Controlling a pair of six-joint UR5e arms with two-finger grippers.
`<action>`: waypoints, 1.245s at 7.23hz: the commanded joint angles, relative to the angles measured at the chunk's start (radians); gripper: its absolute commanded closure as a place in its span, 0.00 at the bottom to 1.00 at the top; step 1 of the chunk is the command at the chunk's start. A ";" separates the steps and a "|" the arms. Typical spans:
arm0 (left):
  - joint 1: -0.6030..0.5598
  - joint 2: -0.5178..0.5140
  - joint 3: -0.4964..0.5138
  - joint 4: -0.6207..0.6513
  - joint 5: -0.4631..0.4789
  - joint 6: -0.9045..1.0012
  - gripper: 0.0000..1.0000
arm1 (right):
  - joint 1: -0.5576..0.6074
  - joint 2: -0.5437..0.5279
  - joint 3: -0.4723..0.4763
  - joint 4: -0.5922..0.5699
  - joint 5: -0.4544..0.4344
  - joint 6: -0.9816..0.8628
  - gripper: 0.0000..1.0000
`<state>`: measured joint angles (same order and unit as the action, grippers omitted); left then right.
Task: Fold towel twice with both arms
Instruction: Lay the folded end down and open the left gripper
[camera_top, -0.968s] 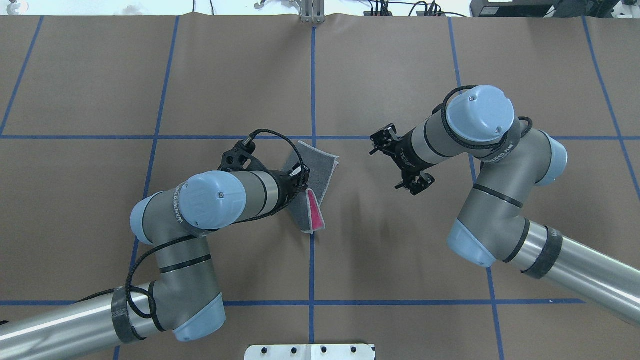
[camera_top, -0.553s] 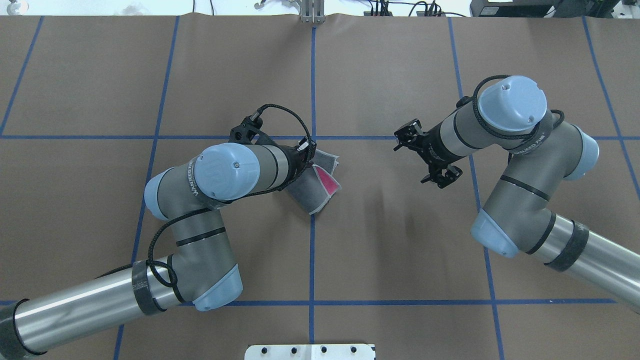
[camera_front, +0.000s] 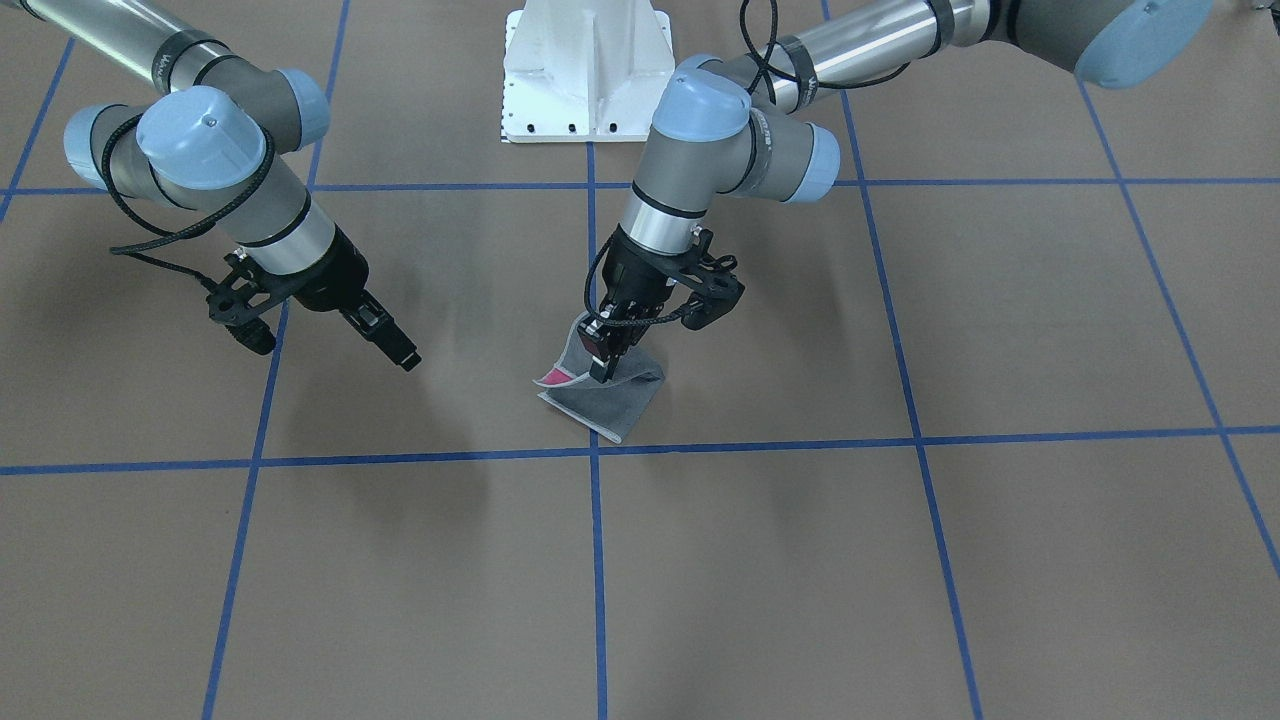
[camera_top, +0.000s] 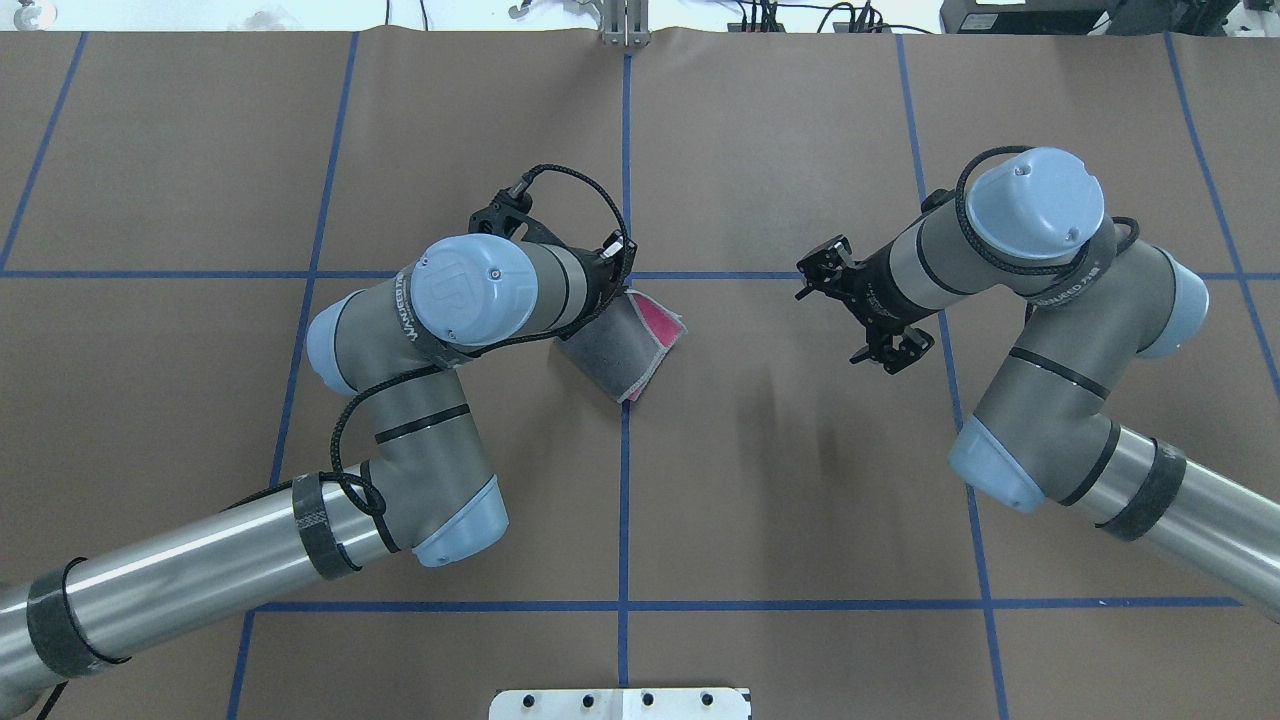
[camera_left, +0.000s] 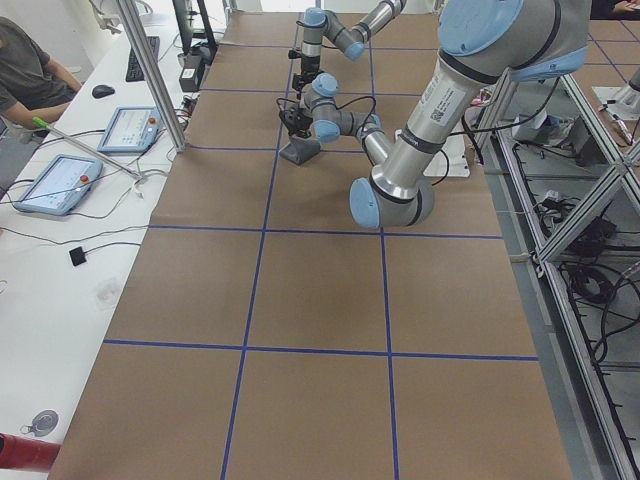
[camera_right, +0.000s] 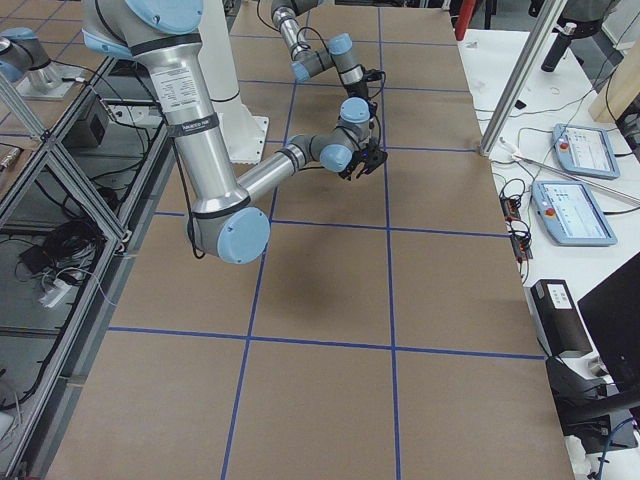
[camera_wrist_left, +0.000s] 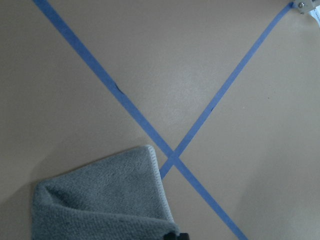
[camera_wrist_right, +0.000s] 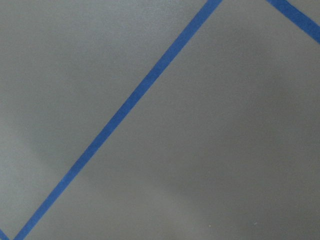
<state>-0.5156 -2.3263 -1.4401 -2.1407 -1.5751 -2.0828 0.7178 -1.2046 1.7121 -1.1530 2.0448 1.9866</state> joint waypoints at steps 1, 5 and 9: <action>-0.017 -0.005 0.027 -0.002 0.000 0.019 1.00 | 0.000 0.000 0.000 -0.001 0.000 0.000 0.00; -0.032 -0.043 0.091 -0.008 0.000 0.021 1.00 | 0.000 -0.001 0.004 -0.001 -0.001 0.001 0.00; -0.049 -0.082 0.173 -0.031 0.003 0.024 0.01 | 0.000 -0.003 0.006 -0.002 -0.006 0.003 0.00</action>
<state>-0.5589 -2.3906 -1.3068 -2.1567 -1.5736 -2.0609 0.7179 -1.2070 1.7180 -1.1545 2.0411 1.9894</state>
